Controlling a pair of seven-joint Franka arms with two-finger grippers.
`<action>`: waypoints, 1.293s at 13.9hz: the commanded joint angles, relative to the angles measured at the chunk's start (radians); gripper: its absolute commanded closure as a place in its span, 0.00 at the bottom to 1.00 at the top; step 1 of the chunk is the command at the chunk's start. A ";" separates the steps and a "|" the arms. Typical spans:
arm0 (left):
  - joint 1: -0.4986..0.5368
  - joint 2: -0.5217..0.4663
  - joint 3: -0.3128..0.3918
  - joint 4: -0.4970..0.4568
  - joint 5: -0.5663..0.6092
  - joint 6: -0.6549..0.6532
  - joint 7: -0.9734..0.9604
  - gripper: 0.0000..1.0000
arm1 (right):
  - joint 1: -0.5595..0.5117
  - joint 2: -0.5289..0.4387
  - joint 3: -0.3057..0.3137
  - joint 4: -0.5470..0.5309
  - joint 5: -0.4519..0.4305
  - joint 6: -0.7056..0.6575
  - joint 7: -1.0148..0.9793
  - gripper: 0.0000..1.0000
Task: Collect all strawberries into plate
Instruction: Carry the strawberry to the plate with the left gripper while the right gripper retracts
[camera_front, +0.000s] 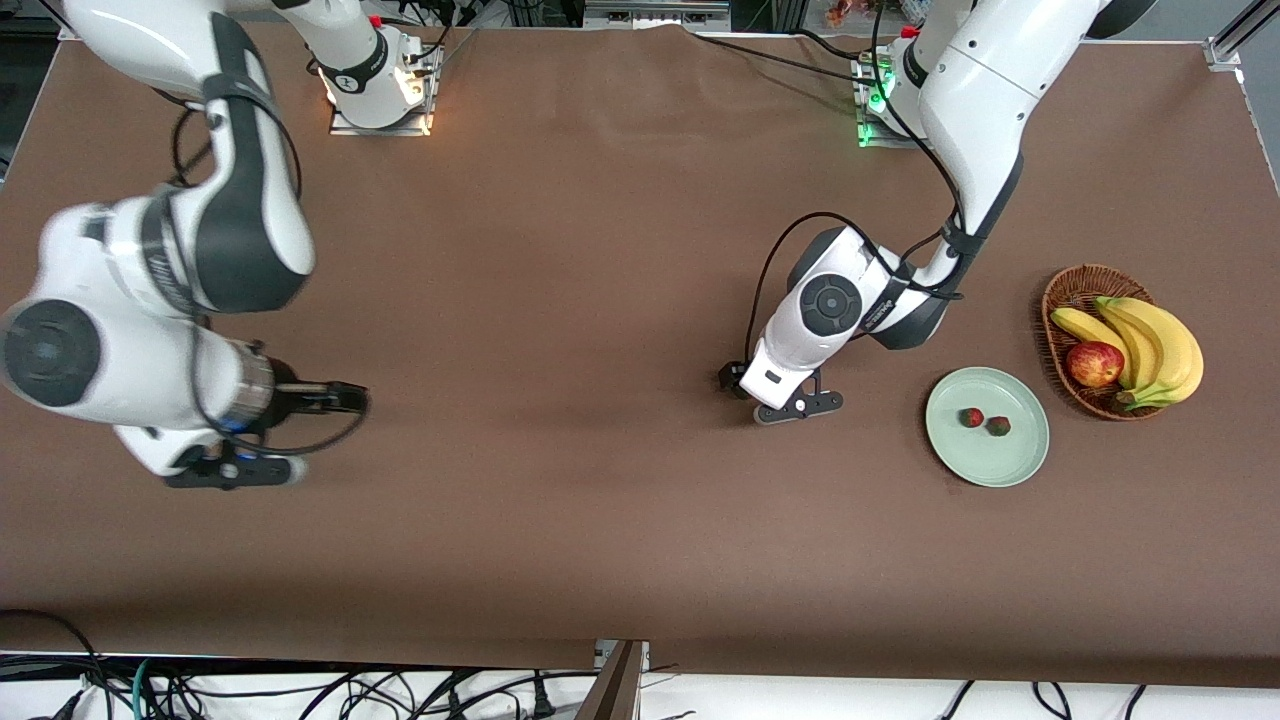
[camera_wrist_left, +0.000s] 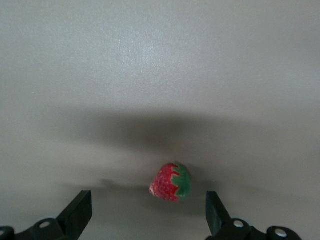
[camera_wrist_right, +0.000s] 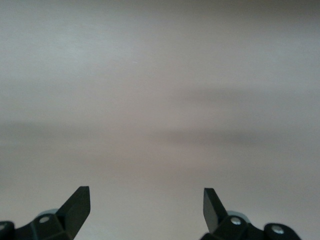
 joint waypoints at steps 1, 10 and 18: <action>-0.023 0.018 0.013 0.017 0.057 0.019 -0.038 0.00 | -0.064 -0.167 0.025 -0.171 -0.053 -0.005 -0.067 0.00; -0.017 0.032 0.013 0.011 0.058 0.036 -0.037 0.63 | -0.239 -0.534 0.183 -0.495 -0.213 -0.013 -0.073 0.00; 0.041 -0.028 0.021 0.015 0.176 -0.196 0.105 0.95 | -0.271 -0.626 0.263 -0.584 -0.205 -0.019 -0.046 0.00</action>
